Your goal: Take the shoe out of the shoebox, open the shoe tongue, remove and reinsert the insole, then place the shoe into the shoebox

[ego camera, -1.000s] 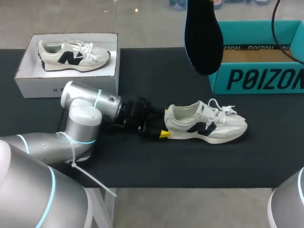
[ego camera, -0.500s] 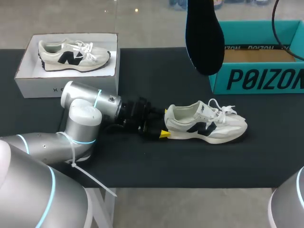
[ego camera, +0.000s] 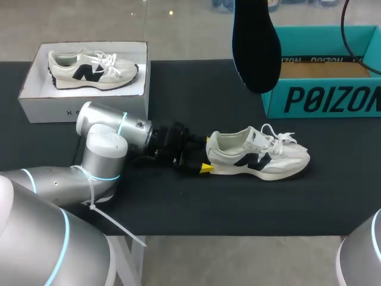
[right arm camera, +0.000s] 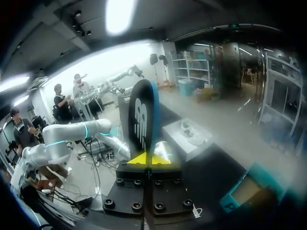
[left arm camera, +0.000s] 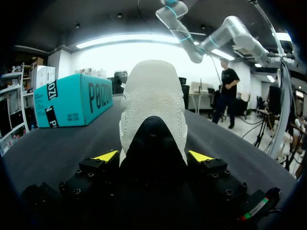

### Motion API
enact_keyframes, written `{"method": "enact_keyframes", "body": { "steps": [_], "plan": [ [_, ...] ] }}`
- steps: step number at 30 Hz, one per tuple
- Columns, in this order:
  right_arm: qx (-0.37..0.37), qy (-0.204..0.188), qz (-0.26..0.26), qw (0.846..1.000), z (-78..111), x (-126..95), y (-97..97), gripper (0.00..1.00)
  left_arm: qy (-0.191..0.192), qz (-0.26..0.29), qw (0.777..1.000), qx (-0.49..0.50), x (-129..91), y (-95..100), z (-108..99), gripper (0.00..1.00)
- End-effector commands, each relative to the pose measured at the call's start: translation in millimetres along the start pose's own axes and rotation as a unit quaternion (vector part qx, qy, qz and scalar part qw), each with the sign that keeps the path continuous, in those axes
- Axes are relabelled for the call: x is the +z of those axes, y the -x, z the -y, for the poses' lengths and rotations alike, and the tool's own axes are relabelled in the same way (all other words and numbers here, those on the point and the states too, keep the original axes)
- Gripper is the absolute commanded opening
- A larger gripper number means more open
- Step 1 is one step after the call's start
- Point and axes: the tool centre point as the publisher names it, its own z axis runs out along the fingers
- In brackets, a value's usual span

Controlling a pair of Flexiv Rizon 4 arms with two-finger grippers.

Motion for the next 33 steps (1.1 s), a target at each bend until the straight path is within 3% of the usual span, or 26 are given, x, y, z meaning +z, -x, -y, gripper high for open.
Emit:
{"method": "enact_keyframes", "body": {
  "steps": [1, 3, 5, 7, 13, 18, 22, 29, 33],
  "plan": [
    [0.000, -0.002, 0.000, 1.000, -1.6, 2, 1.2, 0.00, 0.000, 0.000, 1.000, 0.000, 2, 1.1, -4, 0.00],
    [0.000, -0.002, 0.000, 1.000, -1.6, 2, 1.2, 0.00, 0.008, 0.002, 1.000, 0.003, 5, -0.6, -5, 0.00],
    [0.000, -0.002, 0.000, 1.000, -1.6, 2, 1.2, 0.00, 0.022, 0.014, 1.000, 0.007, 6, -3.7, -4, 0.42],
    [0.000, -0.002, 0.000, 1.000, -1.6, 2, 1.2, 0.00, 0.029, 0.018, 0.999, 0.005, 5, -7.0, -3, 1.00],
    [0.000, -0.002, 0.000, 1.000, -1.6, 2, 1.2, 0.00, 0.081, 0.045, 0.996, 0.014, -4, -11.7, -1, 1.00],
    [0.000, -0.002, 0.000, 1.000, -1.6, 2, 1.2, 0.00, 0.101, 0.043, 0.994, 0.003, -12, -15.5, -6, 1.00],
    [0.000, -0.002, 0.000, 1.000, -1.6, 2, 1.2, 0.00, 0.138, 0.040, 0.990, -0.009, -26, -17.0, -8, 1.00],
    [0.000, -0.002, 0.000, 1.000, -1.6, 2, 1.2, 0.00, 0.230, 0.045, 0.972, -0.030, -55, -17.0, 0, 1.00],
    [0.000, -0.002, 0.000, 1.000, -1.6, 2, 1.2, 0.00, 0.293, 0.026, 0.955, -0.043, -56, -15.6, 16, 1.00]
  ]
}}
